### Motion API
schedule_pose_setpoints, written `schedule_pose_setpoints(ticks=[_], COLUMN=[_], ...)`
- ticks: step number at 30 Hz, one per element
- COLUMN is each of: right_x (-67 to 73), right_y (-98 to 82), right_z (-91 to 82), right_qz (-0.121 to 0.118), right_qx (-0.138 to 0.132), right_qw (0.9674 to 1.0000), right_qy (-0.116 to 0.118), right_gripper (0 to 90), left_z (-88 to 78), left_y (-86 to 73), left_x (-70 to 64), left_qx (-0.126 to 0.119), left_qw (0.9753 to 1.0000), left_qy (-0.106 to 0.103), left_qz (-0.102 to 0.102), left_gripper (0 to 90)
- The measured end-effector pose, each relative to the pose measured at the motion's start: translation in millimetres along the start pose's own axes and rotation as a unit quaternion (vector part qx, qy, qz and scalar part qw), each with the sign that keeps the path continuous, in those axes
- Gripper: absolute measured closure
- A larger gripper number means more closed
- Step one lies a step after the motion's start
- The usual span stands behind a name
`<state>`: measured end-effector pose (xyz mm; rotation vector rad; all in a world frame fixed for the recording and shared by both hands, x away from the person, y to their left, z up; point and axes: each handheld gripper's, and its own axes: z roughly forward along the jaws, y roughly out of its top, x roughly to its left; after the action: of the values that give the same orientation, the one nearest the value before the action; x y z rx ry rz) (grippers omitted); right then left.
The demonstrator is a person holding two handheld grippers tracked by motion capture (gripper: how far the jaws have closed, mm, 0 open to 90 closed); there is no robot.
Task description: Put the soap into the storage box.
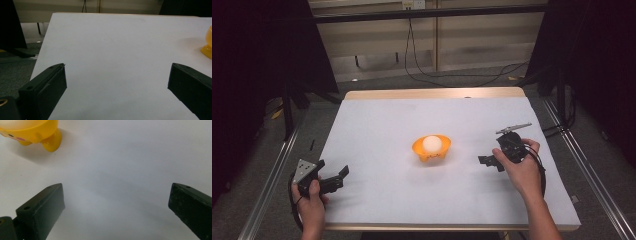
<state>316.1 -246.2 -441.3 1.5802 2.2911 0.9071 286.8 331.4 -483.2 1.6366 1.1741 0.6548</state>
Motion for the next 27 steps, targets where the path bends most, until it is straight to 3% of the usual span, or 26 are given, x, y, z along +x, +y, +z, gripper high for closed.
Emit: schedule_pose_setpoints(ticks=[27], right_x=[-38.3], right_y=[-44.5], right_z=[-27.6], right_qz=[0.033], right_qx=[-0.016], right_qw=[0.9991], right_qy=[-0.023], right_gripper=[0.3], left_z=[-0.3], left_y=[-0.2], left_x=[-1.1], left_qx=[-0.004], left_qw=[1.0000], left_qy=[0.002], left_qz=[0.004], left_gripper=[1.9])
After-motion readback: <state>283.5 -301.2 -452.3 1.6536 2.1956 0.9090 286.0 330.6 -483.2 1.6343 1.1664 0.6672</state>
